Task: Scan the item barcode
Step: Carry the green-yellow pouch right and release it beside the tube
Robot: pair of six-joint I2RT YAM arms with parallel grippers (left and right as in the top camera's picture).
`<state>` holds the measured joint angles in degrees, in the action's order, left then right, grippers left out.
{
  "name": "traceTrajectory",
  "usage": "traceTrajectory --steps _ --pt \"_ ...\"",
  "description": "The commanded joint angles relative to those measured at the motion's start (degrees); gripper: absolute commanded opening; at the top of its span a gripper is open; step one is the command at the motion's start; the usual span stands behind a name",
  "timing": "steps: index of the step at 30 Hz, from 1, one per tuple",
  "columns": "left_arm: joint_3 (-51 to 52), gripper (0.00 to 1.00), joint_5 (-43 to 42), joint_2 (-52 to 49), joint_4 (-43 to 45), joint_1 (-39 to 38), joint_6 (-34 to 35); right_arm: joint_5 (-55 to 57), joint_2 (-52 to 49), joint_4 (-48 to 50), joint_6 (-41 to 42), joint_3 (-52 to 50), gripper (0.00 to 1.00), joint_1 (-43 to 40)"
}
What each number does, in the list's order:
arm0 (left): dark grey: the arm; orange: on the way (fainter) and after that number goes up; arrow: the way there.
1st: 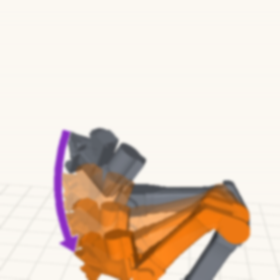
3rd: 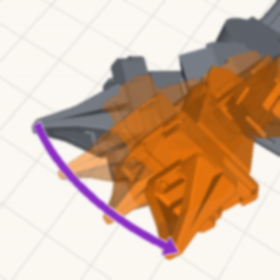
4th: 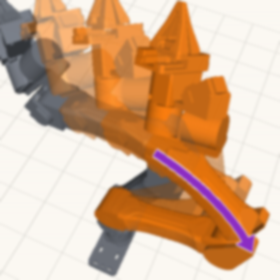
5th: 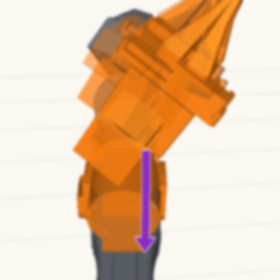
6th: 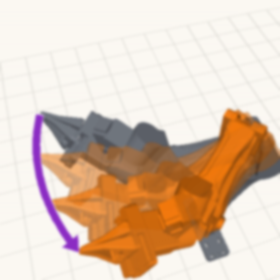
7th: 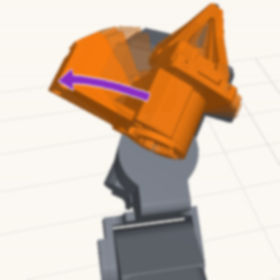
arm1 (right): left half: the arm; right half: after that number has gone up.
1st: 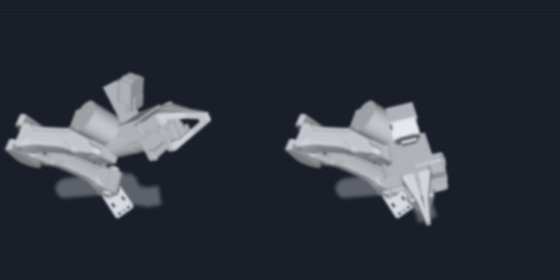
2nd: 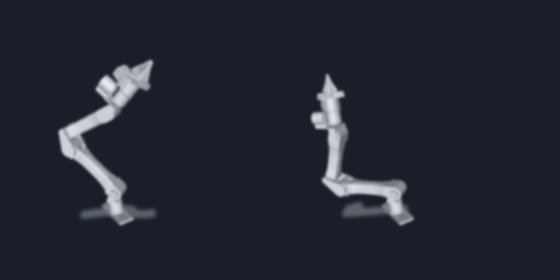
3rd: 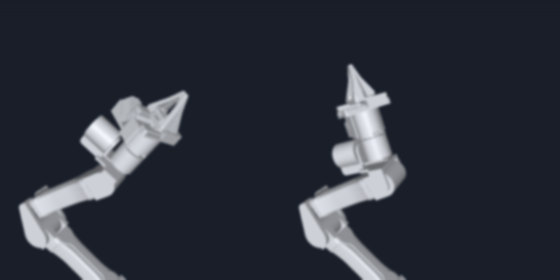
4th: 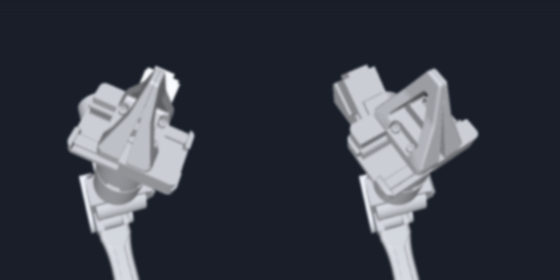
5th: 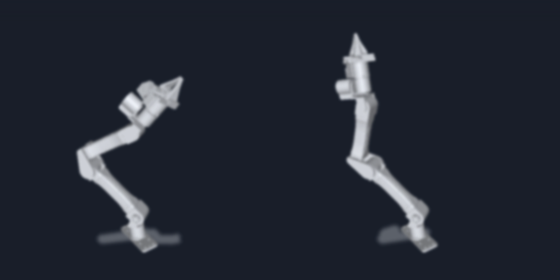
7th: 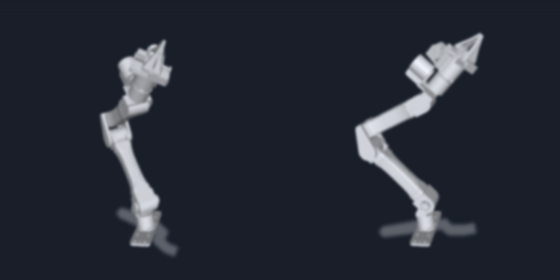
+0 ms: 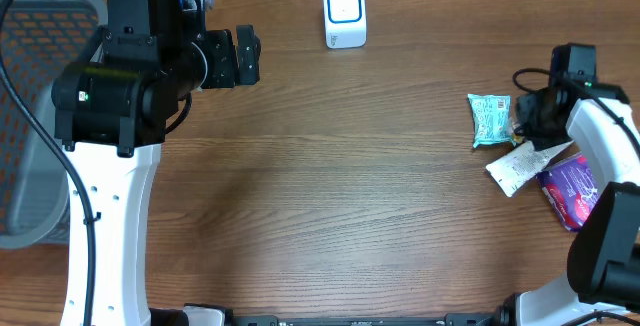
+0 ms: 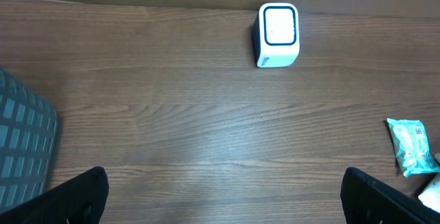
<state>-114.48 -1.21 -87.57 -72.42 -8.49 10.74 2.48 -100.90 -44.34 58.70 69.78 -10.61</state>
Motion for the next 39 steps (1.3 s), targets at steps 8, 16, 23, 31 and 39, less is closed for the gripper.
traceTrajectory --steps 8,16,23,31,39 --pt "0.0 1.0 0.2 -0.2 0.2 0.2 -0.5 -3.5 0.0 2.6 -0.6 -0.5 0.36 0.0" --pt "0.0 1.0 0.2 -0.2 0.2 0.2 -0.5 -32.1 6.8 0.7 -23.7 7.7 1.0 0.0" --pt "0.0 1.0 0.2 -0.2 0.2 0.2 -0.5 -46.1 17.7 -12.5 -31.8 19.3 1.0 0.0" --pt "0.0 1.0 0.2 -0.2 0.2 0.2 -0.5 -46.1 36.4 -19.1 -33.9 24.6 1.0 0.0" --pt "0.0 1.0 0.2 -0.2 0.2 0.2 -0.5 -26.2 50.1 -23.3 -38.0 24.6 1.0 2.0"
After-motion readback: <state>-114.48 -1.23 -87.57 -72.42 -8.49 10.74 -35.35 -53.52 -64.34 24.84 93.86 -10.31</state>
